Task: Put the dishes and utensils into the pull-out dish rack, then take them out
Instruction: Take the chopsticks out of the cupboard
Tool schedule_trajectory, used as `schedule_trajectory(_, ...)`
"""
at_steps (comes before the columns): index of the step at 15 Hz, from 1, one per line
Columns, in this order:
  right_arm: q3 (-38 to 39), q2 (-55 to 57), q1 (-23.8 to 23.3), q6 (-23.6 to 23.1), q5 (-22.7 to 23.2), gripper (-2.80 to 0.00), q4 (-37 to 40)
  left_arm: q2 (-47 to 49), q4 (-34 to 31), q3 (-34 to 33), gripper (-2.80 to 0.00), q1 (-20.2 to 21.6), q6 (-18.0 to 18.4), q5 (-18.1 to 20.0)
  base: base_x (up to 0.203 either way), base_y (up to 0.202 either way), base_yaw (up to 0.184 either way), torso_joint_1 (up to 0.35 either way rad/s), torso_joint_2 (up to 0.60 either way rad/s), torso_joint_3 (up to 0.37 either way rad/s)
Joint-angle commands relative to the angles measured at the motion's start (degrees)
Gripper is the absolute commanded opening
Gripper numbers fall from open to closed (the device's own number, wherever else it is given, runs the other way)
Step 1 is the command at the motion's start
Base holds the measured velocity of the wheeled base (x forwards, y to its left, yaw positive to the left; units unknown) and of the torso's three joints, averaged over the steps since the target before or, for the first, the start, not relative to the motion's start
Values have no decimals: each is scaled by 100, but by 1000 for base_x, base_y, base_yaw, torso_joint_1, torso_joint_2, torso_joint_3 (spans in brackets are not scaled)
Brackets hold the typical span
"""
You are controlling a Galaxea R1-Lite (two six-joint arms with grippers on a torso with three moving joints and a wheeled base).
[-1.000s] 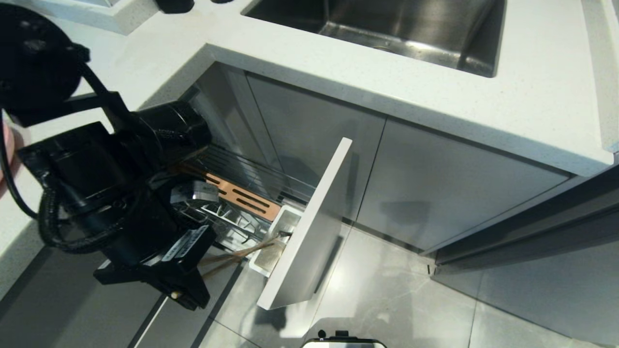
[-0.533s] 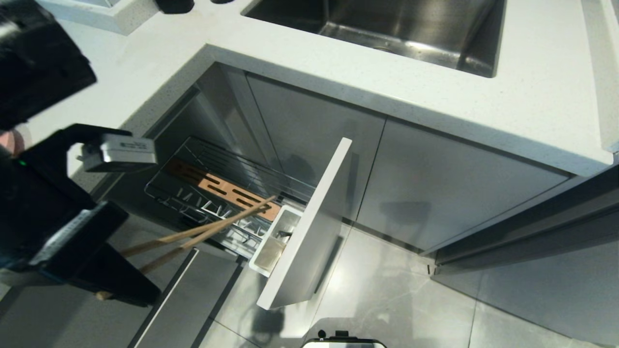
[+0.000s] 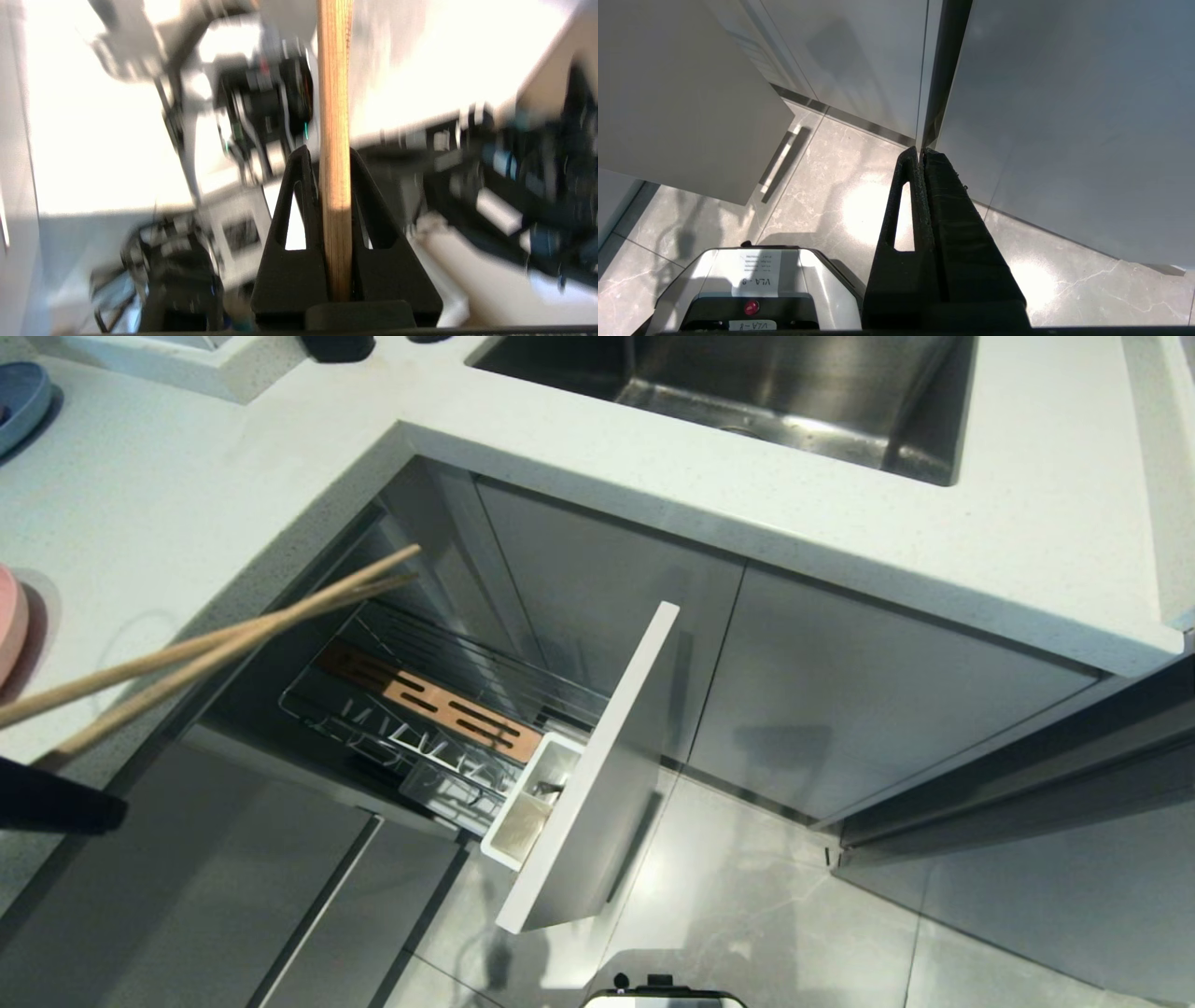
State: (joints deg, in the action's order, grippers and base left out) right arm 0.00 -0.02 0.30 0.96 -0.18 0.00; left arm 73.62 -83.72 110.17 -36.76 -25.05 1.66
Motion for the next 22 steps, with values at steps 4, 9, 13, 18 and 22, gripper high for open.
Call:
schedule_trajectory(4,9,2,5,0,1,-280,0,-634,442,5,-280,546,18,-529,0,0,0,0,0,0)
schedule_trajectory(9,9,2,5,1,1,-280,0,-911,636,-13,-280,2170,277,-1109,0,0,0,0,0,0)
schedule_trajectory(13,9,2,5,9,1,-280,-9,-1057,934,-297,-280,3850,241,-1140,0,0,0,0,0,0)
schedule_trajectory(18,9,2,5,0,1,-280,0,-1186,2937,-2091,-280,5298,45,-1137,0,0,0,0,0,0)
schedule_trajectory(22,9,2,5,0,1,-280,0,-1023,4641,-3347,-280,5828,4,-1093,0,0,0,0,0,0)
